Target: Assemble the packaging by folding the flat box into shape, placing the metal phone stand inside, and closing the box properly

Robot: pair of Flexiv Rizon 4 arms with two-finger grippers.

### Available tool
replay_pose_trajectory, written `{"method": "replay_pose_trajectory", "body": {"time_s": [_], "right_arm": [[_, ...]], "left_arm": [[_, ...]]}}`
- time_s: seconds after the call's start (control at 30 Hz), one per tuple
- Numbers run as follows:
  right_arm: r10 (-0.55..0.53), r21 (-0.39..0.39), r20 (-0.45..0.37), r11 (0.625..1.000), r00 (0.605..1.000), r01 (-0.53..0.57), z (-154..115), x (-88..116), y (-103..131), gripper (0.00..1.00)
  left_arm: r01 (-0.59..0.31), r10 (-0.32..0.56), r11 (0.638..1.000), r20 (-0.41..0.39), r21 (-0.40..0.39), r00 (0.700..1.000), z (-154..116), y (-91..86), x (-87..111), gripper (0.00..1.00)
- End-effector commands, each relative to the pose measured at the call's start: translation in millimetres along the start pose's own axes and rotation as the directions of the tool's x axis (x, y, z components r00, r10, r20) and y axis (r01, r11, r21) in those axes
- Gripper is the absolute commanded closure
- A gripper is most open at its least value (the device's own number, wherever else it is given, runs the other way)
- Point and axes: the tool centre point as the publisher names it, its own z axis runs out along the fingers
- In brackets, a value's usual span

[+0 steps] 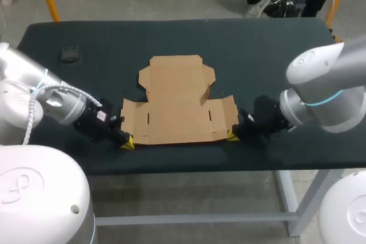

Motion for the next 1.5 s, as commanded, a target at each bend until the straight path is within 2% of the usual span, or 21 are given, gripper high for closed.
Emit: {"method": "replay_pose_trajectory", "body": {"time_s": [0.03,0.27,0.97,1.5], "right_arm": [[0.003,0.009,0.001,1.0,1.0,-0.003,-0.7,-1.1,2.6,1.0],[-0.008,0.012,0.007,1.0,1.0,0.008,0.1,4.6,3.2,1.0],[-0.046,0.006,0.071,0.999,0.996,0.046,6.1,25.3,-0.1,1.0],[-0.057,0.006,0.087,0.998,0.995,0.057,9.4,29.5,-0.1,1.0]], "left_arm": [[-0.003,0.003,1.0,0.005,-0.006,1.0,1.9,-5.4,0.2,1.0],[-0.028,0.029,1.0,0.046,-0.009,0.999,3.0,-3.8,11.6,1.0],[-0.05,0.052,0.999,0.151,-0.021,0.987,4.2,1.5,28.3,1.0],[-0.064,0.068,0.998,0.217,-0.028,0.974,9.2,3.5,43.3,1.0]]}}
